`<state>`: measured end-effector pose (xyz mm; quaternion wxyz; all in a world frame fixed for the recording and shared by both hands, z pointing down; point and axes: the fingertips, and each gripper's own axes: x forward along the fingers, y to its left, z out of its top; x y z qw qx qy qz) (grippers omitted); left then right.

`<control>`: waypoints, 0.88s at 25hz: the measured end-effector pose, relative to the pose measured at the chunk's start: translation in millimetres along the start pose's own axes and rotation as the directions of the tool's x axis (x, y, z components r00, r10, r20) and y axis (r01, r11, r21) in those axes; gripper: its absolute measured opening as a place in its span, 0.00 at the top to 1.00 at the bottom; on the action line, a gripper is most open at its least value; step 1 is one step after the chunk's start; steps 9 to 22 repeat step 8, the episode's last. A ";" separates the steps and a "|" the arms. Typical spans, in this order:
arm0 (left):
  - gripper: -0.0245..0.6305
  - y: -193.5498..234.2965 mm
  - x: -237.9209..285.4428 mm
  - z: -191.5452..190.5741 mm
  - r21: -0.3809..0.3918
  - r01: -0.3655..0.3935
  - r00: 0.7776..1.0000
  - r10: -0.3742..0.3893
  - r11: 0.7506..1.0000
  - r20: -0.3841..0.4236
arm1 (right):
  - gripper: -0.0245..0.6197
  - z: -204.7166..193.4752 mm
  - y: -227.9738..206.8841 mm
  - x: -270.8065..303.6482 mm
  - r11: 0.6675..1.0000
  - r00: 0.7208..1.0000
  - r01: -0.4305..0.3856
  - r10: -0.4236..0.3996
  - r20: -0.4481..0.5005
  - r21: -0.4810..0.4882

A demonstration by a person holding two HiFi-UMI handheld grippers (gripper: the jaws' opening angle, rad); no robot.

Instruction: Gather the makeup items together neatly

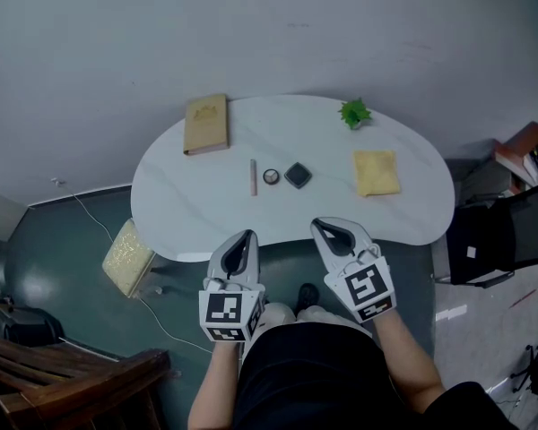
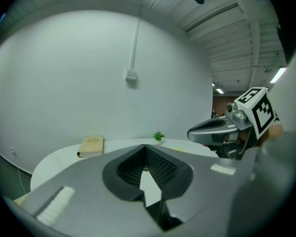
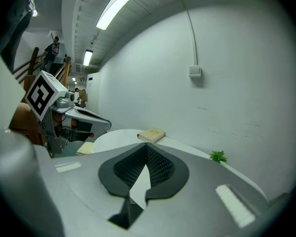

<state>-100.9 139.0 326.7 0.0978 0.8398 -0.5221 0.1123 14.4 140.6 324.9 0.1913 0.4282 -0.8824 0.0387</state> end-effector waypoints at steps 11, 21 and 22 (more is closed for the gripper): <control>0.96 -1.1 0.1 -2.1 -0.003 0.003 1.000 -0.003 1.000 -0.007 | 0.95 -0.5 -2.7 -0.9 1.000 1.000 0.002 -0.002 0.002 -0.005; 0.96 -1.1 0.1 -2.1 -0.003 0.003 1.000 -0.003 1.000 -0.007 | 0.95 -0.5 -2.7 -0.9 1.000 1.000 0.002 -0.002 0.002 -0.005; 0.96 -1.1 0.1 -2.1 -0.003 0.003 1.000 -0.003 1.000 -0.007 | 0.95 -0.5 -2.7 -0.9 1.000 1.000 0.002 -0.002 0.002 -0.005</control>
